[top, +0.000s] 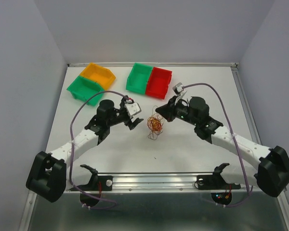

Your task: Untangle the cables

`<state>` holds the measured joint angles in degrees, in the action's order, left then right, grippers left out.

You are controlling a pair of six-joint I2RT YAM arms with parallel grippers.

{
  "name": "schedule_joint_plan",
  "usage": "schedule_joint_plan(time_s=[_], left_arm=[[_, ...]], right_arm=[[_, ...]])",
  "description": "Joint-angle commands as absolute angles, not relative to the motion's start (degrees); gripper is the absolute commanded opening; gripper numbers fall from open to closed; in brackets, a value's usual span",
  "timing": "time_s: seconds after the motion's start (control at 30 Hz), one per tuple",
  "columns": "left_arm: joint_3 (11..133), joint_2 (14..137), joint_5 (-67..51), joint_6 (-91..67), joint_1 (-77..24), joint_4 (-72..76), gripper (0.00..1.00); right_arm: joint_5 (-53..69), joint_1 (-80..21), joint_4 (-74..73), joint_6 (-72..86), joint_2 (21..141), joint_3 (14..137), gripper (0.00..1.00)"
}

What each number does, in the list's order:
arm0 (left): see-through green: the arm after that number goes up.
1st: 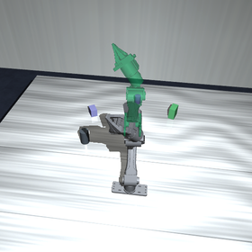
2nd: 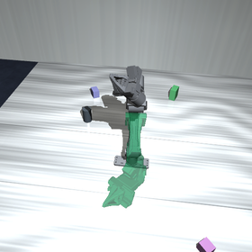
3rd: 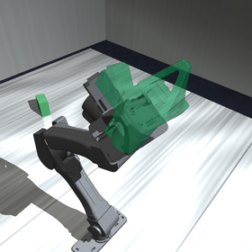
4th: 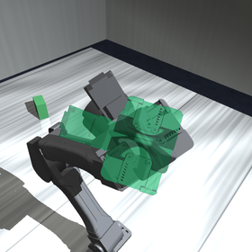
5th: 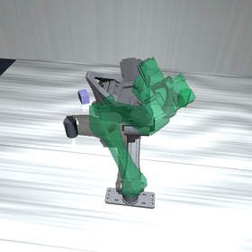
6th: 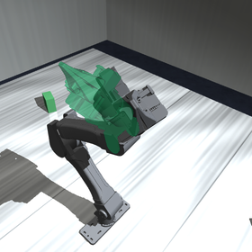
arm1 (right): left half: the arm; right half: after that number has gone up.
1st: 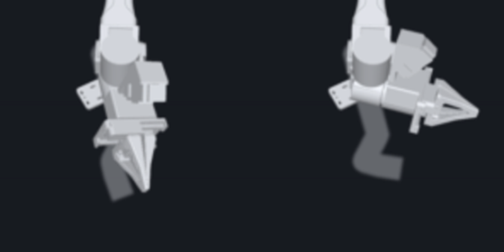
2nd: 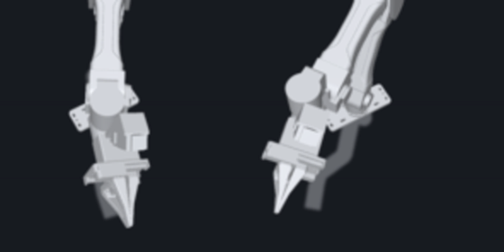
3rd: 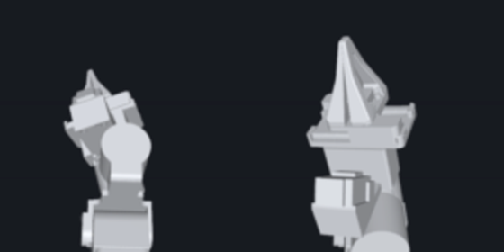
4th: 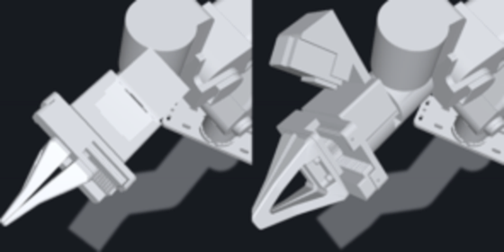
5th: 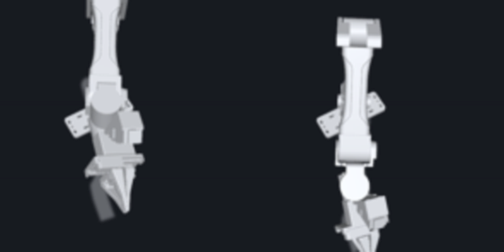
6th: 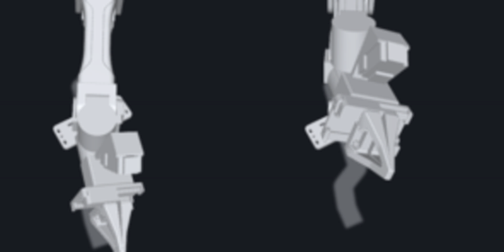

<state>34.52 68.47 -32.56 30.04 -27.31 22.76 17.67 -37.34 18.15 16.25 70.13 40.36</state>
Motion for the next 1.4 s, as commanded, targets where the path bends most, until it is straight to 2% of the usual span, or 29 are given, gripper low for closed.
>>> schedule_joint_plan(time_s=[0.0, 0.3, 0.67, 0.97, 1.13, 1.23, 1.27, 1.37], left_arm=[[34.5, 63.4, -34.4, 30.5, -27.6, 24.9, 0.95], [32.9, 56.3, -35.6, 20.9, -27.3, 32.5, 0.99], [30.1, 42.8, -34.5, 14.5, -26.9, 37.4, 0.99], [38.8, 52.5, -40.8, 12.8, -26.9, 36.6, 0.99], [41.4, 57.9, -37.2, 10.9, -27.0, 38.2, 0.98], [41.4, 59.2, -37.9, 10.7, -27.1, 39.7, 0.91], [41.6, 59.6, -38.4, 10.5, -27.1, 40.2, 0.83], [42.4, 60.8, -38.9, 10.4, -27.1, 40.5, 0.72]], right_arm=[[18.4, -38.8, 17.5, 17.0, 64.6, 50.8, 0.0], [18.5, -39.7, 18.0, 20.8, 66.8, 62.7, 0.01], [20.0, -42.0, 17.6, 21.2, 70.2, 66.8, 0.0], [19.3, -44.7, 17.8, 20.8, 71.2, 68.6, 0.0], [19.8, -45.6, 20.6, 22.3, 72.2, 68.5, 0.01], [20.5, -46.6, 20.3, 22.2, 73.4, 69.7, 0.01], [20.4, -46.7, 20.4, 22.1, 73.6, 69.8, 0.01], [20.2, -46.8, 20.4, 22.1, 74.4, 70.3, 0.01]])
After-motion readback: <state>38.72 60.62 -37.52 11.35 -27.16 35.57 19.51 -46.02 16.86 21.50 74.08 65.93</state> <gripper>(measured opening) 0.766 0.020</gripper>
